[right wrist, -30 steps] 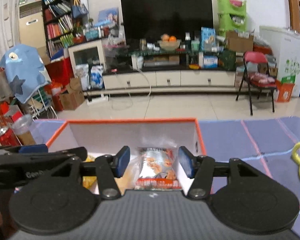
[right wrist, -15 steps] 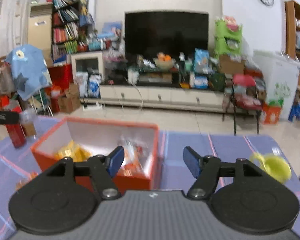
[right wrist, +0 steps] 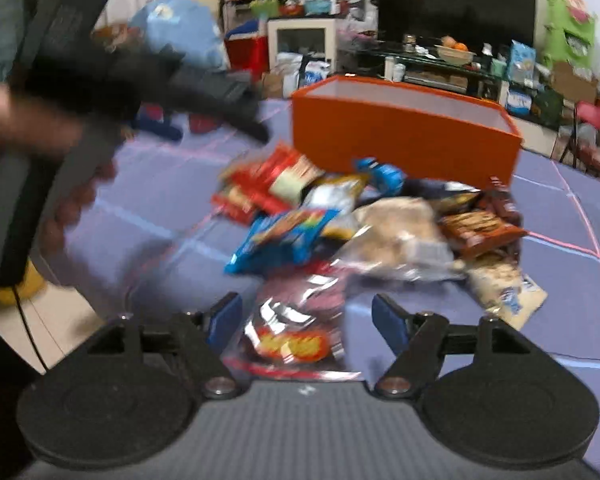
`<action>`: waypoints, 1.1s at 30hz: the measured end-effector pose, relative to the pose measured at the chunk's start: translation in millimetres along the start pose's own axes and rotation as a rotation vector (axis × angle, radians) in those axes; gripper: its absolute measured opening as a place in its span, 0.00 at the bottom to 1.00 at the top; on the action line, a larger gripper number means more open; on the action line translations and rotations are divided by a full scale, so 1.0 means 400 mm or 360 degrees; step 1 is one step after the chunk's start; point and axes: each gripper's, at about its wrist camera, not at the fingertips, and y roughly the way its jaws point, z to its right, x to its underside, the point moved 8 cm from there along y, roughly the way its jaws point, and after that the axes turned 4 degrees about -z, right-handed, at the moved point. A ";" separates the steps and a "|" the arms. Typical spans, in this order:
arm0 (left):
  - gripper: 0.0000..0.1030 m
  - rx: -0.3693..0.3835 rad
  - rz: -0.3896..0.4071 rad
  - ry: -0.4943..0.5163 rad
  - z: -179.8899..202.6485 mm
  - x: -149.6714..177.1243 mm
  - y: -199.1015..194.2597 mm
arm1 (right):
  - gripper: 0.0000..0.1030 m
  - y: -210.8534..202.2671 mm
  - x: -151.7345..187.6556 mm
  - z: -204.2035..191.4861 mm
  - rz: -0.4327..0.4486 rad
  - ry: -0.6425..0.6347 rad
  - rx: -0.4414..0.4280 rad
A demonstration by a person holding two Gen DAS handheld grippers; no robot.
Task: Organize snacks
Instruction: 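Grasp the red-labelled date bag with the right tool while the left grasps the blue cookie pack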
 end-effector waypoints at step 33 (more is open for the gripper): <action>0.79 0.0280 -0.0375 0.0157 0.139 0.128 0.159 | 0.64 0.073 0.055 0.072 -0.0134 0.0074 0.0031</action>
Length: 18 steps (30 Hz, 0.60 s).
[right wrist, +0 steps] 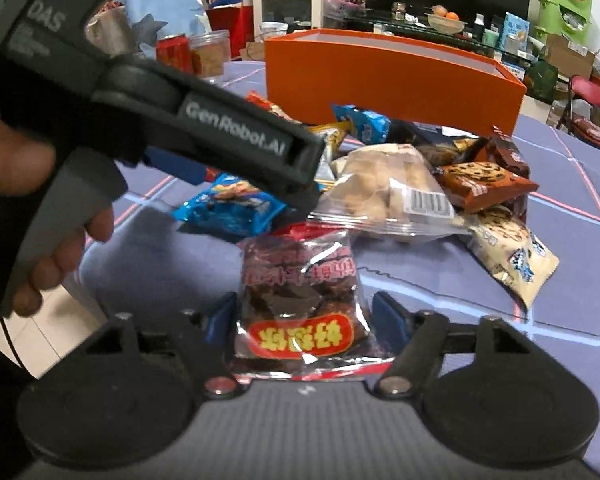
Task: Organize snacks
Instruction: 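Grasp the red-labelled date bag with the right tool while the left grasps the blue cookie pack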
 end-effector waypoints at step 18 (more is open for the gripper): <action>0.28 -0.0199 -0.0004 0.0187 -0.015 0.019 0.012 | 0.67 -0.004 0.005 0.028 -0.0012 0.0005 -0.0008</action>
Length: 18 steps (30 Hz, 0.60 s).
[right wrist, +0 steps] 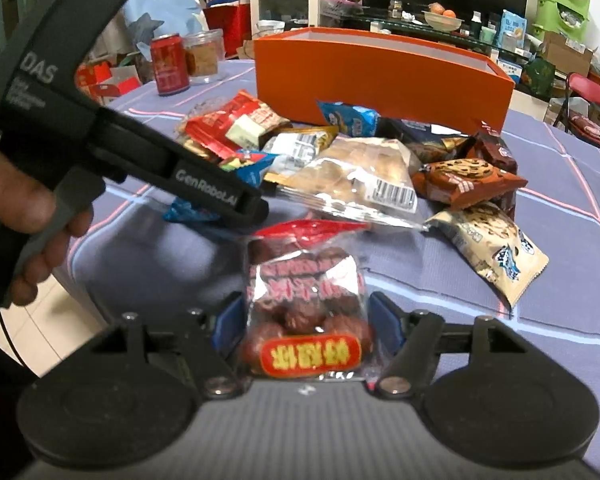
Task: Organize snacks
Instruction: 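Grasp the red-labelled date bag with the right tool while the left grasps the blue cookie pack, then lift and hold both grasped snacks above the pile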
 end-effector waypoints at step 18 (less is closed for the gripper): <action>0.00 -0.0099 0.0136 -0.0018 -0.026 -0.026 -0.059 | 0.57 -0.002 -0.013 -0.019 -0.0034 -0.0003 -0.0060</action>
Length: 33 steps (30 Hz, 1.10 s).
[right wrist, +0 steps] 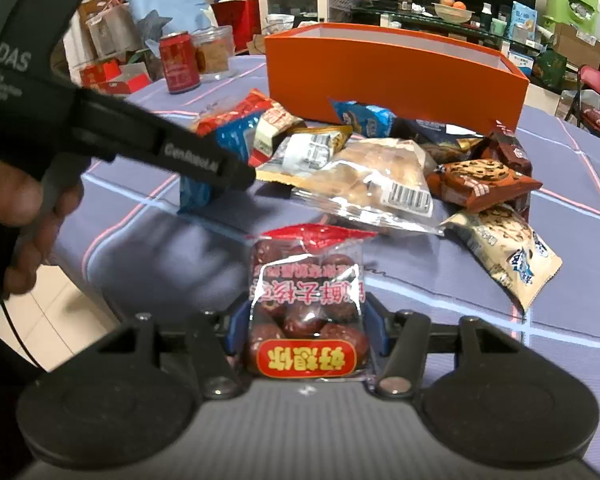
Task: Organize snacks
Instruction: 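Lift and hold both grasped snacks above the pile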
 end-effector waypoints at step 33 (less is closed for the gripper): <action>0.00 -0.0102 0.0200 -0.0030 -0.011 -0.068 -0.150 | 0.56 -0.072 -0.038 -0.018 0.0145 -0.0045 -0.0011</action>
